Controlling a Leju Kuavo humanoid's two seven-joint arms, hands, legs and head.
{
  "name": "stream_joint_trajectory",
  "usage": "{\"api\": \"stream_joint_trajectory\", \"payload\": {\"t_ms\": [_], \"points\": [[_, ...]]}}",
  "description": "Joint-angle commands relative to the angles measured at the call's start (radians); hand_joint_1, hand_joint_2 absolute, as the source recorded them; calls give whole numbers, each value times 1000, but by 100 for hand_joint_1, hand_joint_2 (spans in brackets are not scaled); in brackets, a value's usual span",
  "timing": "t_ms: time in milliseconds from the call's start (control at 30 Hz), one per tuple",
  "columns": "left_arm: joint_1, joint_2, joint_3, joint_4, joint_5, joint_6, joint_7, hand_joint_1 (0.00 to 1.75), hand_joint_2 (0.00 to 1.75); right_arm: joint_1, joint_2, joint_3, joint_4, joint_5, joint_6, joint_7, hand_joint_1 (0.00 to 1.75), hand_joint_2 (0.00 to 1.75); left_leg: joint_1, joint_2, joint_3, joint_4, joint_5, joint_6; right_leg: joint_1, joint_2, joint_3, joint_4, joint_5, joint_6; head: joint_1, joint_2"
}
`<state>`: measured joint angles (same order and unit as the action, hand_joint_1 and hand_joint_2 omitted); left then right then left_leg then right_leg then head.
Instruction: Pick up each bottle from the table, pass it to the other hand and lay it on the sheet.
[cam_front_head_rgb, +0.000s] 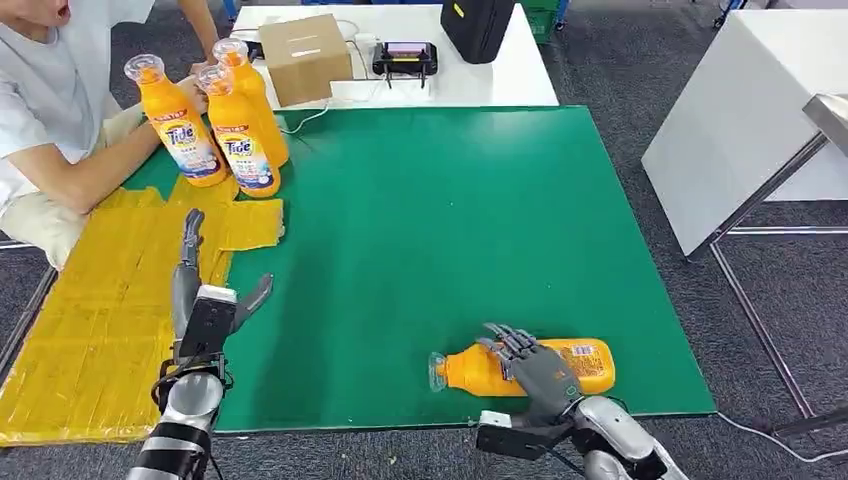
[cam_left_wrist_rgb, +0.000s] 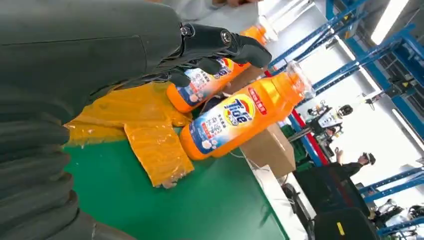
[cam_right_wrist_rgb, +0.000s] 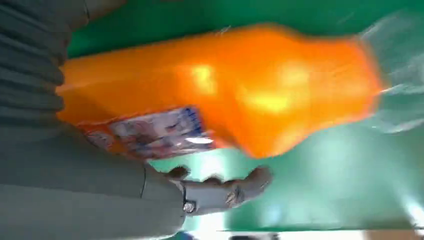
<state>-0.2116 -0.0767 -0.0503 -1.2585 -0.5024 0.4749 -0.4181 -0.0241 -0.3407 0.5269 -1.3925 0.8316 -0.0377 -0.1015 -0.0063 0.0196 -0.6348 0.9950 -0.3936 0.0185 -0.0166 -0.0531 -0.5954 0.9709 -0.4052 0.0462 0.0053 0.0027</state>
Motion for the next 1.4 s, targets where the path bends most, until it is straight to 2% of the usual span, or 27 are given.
{"api": "stream_joint_trajectory", "payload": {"t_ms": [33,233,267,433,633,800,900,1300,1400], "points": [[-40,6,-42,60,8,-2,13,0,175,-3,28,-43,169,18,-6,30,0,175,2,-3,6,0,-2,-2,1,3,7,-2,-1,-2,0,0],[-41,5,-45,64,10,4,15,0,175,-4,36,-85,214,60,-39,83,0,175,2,-4,8,-1,-2,-2,1,1,8,-3,-1,-2,0,0],[-30,3,-41,51,3,10,25,0,175,-2,45,-97,216,133,-78,154,0,175,2,-5,10,-1,-2,-2,1,2,9,-3,-2,-3,0,0],[-8,1,-33,21,-11,5,43,0,175,6,71,-124,188,224,-84,232,0,175,2,-3,13,-1,-3,-1,1,3,5,-3,-4,-3,0,0],[-12,-6,-34,21,-19,-8,50,0,175,7,85,-155,213,281,-57,269,0,175,2,-3,13,-1,-3,-1,1,3,14,-3,-2,-2,0,0],[-23,-10,-47,38,-43,-3,58,0,175,13,86,-165,251,326,-29,302,0,175,2,-6,14,0,-3,-1,1,1,6,-2,-4,-4,0,0],[-26,-11,-46,39,-44,-1,61,0,175,14,84,-162,258,348,-26,318,0,175,1,-4,17,-1,-5,-1,0,-1,7,-4,-6,-1,0,0],[-24,-9,-43,33,-43,-3,63,0,175,16,84,-161,245,361,-20,326,0,175,2,-5,19,-1,-3,1,1,0,11,-7,-7,-2,0,0],[-23,-12,-39,36,-43,-9,66,0,175,30,70,-153,222,375,11,340,0,175,2,-4,20,-1,-3,1,0,0,12,-7,-7,-1,0,0]]}}
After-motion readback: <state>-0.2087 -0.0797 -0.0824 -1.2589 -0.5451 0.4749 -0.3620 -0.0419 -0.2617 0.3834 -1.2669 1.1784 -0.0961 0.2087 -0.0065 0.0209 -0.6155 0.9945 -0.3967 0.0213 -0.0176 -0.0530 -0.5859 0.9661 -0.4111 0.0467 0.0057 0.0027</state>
